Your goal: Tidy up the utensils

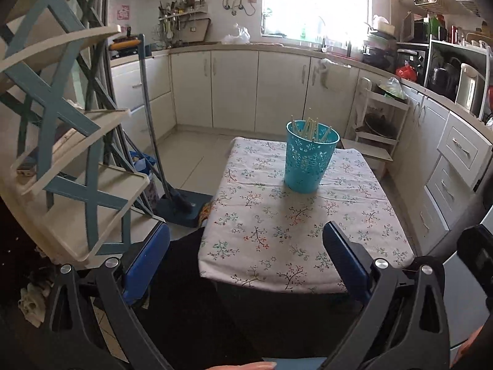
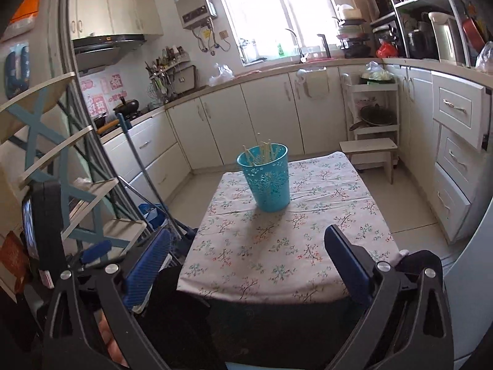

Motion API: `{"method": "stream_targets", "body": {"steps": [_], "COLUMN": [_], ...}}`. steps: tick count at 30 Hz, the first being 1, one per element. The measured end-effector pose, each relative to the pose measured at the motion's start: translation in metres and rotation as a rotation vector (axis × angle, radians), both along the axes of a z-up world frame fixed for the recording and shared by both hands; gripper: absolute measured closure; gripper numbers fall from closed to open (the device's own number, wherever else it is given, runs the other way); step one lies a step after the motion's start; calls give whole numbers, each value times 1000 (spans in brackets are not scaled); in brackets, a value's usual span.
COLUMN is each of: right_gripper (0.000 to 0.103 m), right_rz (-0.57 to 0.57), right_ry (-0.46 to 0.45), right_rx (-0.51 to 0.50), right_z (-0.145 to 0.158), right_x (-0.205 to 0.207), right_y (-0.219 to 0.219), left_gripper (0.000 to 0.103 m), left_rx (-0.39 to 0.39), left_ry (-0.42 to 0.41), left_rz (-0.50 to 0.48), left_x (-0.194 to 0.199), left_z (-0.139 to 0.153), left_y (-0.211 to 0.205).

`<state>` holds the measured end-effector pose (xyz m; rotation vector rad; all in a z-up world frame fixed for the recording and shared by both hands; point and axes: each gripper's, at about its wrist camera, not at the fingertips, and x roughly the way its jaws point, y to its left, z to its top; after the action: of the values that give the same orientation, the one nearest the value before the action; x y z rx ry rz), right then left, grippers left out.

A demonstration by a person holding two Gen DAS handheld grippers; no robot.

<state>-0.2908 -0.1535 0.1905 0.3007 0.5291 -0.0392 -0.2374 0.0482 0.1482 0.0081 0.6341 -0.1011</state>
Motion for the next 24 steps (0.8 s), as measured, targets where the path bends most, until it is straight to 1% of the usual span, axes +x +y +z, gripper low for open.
{"method": "stream_targets", "body": {"steps": [2,6,15,24], "right_gripper": [7,7,7,7], "right_rz": [12,6,8,12], "right_ry": [-5,-24,-64,-62], "right_rx": [-25,3,-30,-31], "right_z": [0,6,19,21], "right_x": [-9,-20,-33,-34], "right_y": [8,7,12,13], "left_gripper": [8,8,8,8], "left_rx": [2,-15,-25,-23], "left_ry": [-40,-75,-85,-82], "left_rz": [10,9,9,9], "left_x": [-15,-34,-41,-40], "left_z": [8,19,26,26], "left_y": [6,13,16,15]}}
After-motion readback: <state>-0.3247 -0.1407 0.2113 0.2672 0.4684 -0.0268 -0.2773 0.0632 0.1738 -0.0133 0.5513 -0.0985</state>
